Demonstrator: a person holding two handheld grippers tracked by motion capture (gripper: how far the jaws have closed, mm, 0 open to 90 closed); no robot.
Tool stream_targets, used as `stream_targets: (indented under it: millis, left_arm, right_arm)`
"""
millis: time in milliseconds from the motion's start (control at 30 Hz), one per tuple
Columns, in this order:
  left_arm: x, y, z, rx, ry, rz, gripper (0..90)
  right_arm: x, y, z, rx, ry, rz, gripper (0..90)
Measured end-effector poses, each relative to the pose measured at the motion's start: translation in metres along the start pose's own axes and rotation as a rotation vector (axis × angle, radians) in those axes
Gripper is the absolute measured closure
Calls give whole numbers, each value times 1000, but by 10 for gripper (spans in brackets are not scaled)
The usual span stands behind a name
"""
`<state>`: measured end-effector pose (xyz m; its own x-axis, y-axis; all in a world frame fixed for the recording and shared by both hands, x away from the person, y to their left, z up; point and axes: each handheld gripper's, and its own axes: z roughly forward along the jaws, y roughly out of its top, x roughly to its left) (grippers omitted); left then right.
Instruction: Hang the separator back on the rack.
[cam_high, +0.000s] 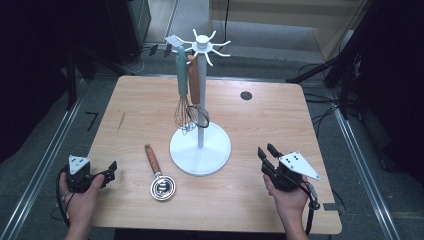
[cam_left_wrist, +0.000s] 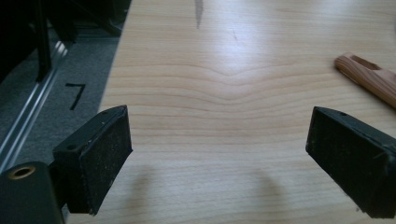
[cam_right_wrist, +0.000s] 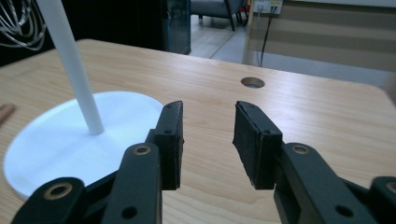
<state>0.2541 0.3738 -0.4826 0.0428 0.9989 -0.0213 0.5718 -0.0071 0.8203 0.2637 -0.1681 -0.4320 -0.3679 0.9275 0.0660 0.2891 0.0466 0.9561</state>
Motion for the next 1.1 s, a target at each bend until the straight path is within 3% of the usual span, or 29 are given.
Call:
stream_targets:
  millis: [67, 167, 200, 333, 433, 533, 633, 767, 833, 1100]
  left_arm:
    - [-5, 0, -1, 2, -11, -3, 129]
    - [-17, 0, -3, 12, -50, 27, 203]
    - [-22, -1, -4, 14, -64, 42, 253]
    - [-39, -2, -8, 10, -132, 67, 483]
    - [-49, -3, -10, 24, -207, 70, 658]
    - [-57, -5, -9, 50, -262, 87, 766]
    - [-65, -6, -9, 76, -329, 91, 819]
    - [-75, -7, -7, 110, -386, 108, 890]
    - [-79, -8, -5, 131, -414, 98, 900]
    - [-92, -11, -3, 170, -456, 133, 900]
  right_arm:
    - [0, -5, 2, -10, 2, 30, 637]
    - [-2, -8, 4, 32, -16, 31, 605]
    - [-3, -9, 4, 47, 4, 52, 570]
    - [-4, -12, 2, 104, 3, 38, 429]
    - [-4, -14, 0, 113, 28, 53, 354]
    - [-2, -17, -1, 106, 40, 35, 326]
    - [-1, -19, 1, 94, 29, 43, 386]
    - [0, -25, 1, 52, 81, 74, 476]
    - [1, -27, 2, 41, 95, 90, 509]
    - [8, -30, 3, 65, 101, 67, 542]
